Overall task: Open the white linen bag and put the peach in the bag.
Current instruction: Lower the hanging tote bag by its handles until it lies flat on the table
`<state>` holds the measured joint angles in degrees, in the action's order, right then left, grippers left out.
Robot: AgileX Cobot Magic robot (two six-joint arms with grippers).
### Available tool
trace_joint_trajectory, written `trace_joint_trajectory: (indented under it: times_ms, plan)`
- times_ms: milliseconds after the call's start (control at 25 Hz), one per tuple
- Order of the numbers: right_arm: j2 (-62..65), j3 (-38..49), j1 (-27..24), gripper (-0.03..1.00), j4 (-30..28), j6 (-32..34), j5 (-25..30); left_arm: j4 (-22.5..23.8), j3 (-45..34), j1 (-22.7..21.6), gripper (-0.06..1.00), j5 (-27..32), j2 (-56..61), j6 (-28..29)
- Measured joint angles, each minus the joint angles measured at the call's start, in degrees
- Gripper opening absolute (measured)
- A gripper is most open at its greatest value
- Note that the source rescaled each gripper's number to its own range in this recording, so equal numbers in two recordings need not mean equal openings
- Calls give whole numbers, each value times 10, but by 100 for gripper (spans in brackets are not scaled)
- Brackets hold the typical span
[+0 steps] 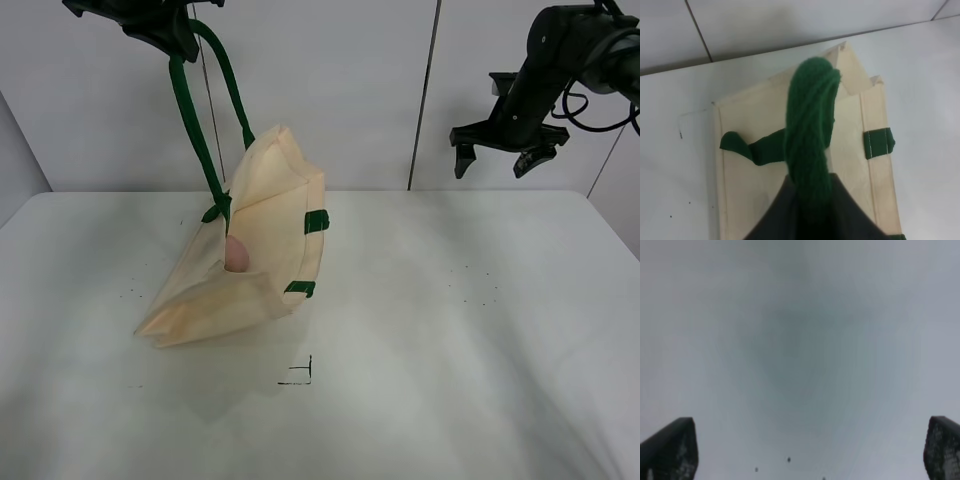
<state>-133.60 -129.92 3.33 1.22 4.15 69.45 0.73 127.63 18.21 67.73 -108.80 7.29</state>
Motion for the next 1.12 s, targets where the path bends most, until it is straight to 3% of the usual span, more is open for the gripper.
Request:
trace_joint_trajectory:
  times_ms: [120,280,840,920,1120]
  plan:
    - [28,42,0,100,3,-1,0,0,0,0,0,0,0,0]
    - [132,172,0,100,8,-4,-1,0,0,0,0,0,0,0]
    - [701,755,0,100,12,-13,-1,0,0,0,0,0,0,0]
    - [831,861,0,100,12,-13,-27,0,0,0,0,0,0,0]
    - [1055,983,0,100,6,-13,-80,0,0,0,0,0,0,0]
